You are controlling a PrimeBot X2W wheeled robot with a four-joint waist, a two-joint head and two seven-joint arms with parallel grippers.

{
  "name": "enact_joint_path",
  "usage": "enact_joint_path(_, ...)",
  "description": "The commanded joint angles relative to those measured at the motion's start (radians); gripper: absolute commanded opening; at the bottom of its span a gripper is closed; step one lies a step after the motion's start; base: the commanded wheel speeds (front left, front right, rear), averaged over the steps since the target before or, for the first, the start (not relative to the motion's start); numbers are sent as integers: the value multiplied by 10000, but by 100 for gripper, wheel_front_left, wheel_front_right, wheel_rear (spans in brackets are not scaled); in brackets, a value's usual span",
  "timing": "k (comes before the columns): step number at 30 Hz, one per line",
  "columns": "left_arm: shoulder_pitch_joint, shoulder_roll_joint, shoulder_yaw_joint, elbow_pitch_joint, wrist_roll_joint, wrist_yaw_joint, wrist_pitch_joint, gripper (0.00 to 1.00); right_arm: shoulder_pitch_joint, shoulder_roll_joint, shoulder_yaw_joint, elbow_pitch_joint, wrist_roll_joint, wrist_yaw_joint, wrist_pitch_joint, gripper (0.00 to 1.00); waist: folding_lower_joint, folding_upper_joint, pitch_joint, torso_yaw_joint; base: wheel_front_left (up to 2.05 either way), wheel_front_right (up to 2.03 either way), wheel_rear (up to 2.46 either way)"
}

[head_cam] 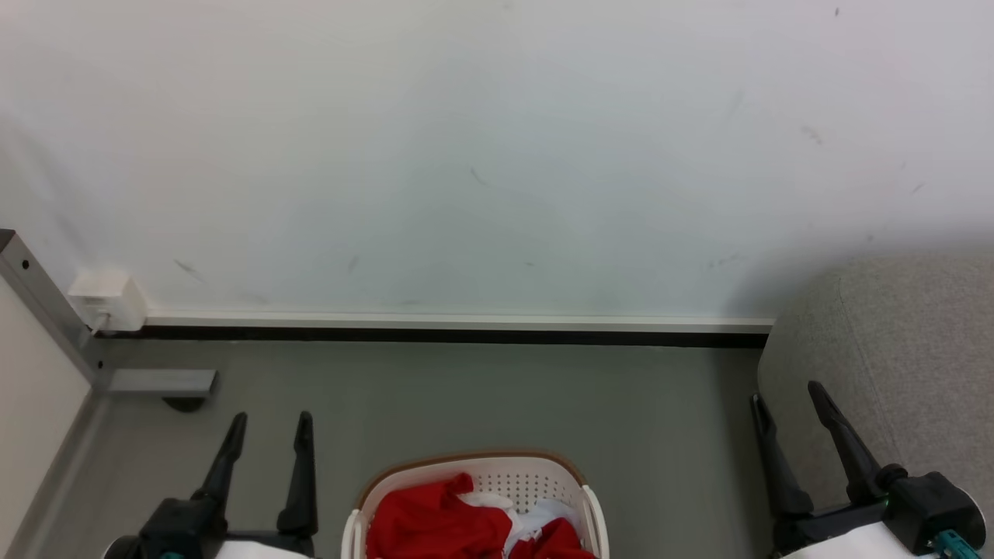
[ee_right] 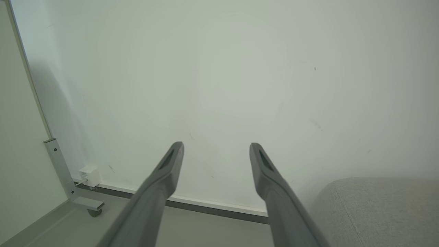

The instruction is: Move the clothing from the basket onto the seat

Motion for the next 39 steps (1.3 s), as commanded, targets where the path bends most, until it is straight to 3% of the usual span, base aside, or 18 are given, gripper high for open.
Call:
enact_joint_path(1, -118, 65, -13, -70, -98, -58, -10, 100, -138, -103, -12, -87, 72, -21, -6, 100, 0, -1, 126, -25, 0, 0, 0)
enact_joint_path(23, -1778, 63, -474, 338, -250, -597, -8, 100, -1526, -134, -750, -1072, 292, -21, -2, 100, 0, -1, 3009, -589, 0, 0, 0)
enact_joint_path(33, -3032, 271, -818, 1342, -310, -806, -8, 100, -2332, -168, -1104, -1554, 374, -21, -1, 100, 0, -1, 4510, -928, 0, 0, 0)
enact_joint_path(39, -3896, 501, -1110, 2616, -480, -828, -8, 100, -2986, -13, -896, -1785, 453, -21, -2, 100, 0, -1, 5524, -1250, 0, 0, 0)
